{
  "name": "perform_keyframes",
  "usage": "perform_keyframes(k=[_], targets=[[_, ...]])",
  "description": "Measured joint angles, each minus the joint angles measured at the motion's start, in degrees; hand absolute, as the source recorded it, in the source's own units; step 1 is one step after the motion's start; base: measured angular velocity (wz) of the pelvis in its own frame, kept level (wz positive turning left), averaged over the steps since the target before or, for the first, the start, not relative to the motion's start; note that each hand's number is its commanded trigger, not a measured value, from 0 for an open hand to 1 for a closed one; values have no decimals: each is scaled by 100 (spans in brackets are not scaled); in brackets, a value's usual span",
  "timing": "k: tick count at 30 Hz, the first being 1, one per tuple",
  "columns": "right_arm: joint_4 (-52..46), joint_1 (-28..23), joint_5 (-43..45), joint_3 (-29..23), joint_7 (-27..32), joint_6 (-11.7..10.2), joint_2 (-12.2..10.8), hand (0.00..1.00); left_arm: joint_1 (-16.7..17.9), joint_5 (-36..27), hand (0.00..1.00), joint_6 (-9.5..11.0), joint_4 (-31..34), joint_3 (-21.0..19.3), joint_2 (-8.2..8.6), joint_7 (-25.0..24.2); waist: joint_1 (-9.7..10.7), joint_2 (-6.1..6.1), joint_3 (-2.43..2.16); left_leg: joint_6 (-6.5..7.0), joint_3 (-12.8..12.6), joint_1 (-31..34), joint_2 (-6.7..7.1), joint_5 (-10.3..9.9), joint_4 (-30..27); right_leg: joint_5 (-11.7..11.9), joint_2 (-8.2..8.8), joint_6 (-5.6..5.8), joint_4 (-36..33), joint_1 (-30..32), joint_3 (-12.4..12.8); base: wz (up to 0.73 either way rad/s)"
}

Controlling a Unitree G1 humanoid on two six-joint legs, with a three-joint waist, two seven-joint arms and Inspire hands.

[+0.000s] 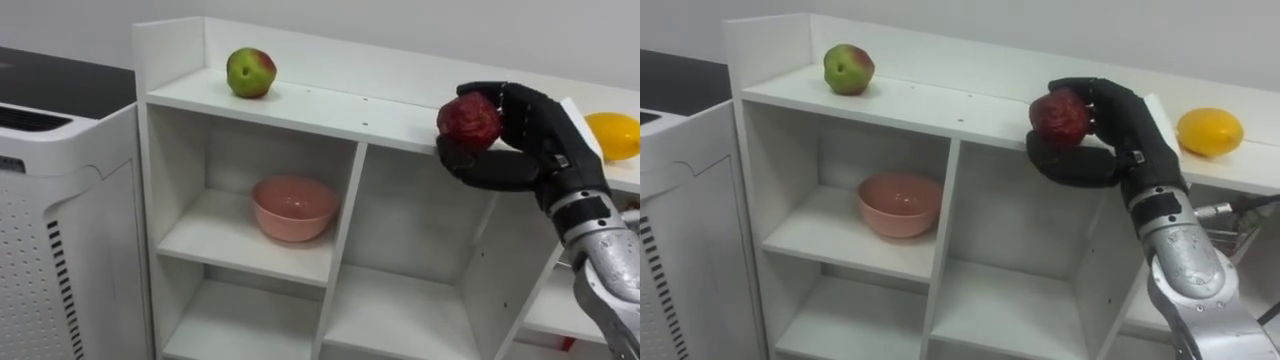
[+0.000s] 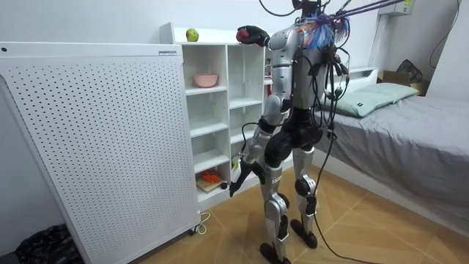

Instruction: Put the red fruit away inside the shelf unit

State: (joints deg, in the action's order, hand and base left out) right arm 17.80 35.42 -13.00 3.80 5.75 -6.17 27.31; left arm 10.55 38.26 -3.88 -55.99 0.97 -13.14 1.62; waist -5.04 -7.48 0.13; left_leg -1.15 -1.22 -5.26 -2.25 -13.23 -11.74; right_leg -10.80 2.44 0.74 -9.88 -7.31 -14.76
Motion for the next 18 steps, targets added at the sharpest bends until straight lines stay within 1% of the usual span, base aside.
perform_keyframes(k=[8,13,16,17,18], targets=[[3,118,134,19,55,-3,0,100,-53,-10,0,0,41,-2,-11,18,-34,8,5,0,5,-35,4,0,1,0,1,0,9,-31,-23,0],[-138,116,710,119,60,-10,-1,100,-46,11,0,8,39,-10,-11,45,-37,57,40,-2,4,-26,4,2,-9,0,-3,0,8,-25,-7,0],[-576,-23,897,122,58,4,-3,100,-48,28,0,9,35,-18,-20,48,-11,73,30,-9,-7,16,0,6,-2,1,-14,-2,5,19,28,-2],[-891,-149,874,136,49,4,-10,100,-47,25,0,11,21,-17,-19,53,-37,99,20,-10,-17,13,-3,6,7,3,-18,-4,5,33,44,-6],[-1219,-306,877,183,39,2,-13,100,-53,19,0,11,-30,-9,-19,71,-33,128,-3,-10,-24,-5,-5,7,18,3,-20,-4,5,34,59,-6]])
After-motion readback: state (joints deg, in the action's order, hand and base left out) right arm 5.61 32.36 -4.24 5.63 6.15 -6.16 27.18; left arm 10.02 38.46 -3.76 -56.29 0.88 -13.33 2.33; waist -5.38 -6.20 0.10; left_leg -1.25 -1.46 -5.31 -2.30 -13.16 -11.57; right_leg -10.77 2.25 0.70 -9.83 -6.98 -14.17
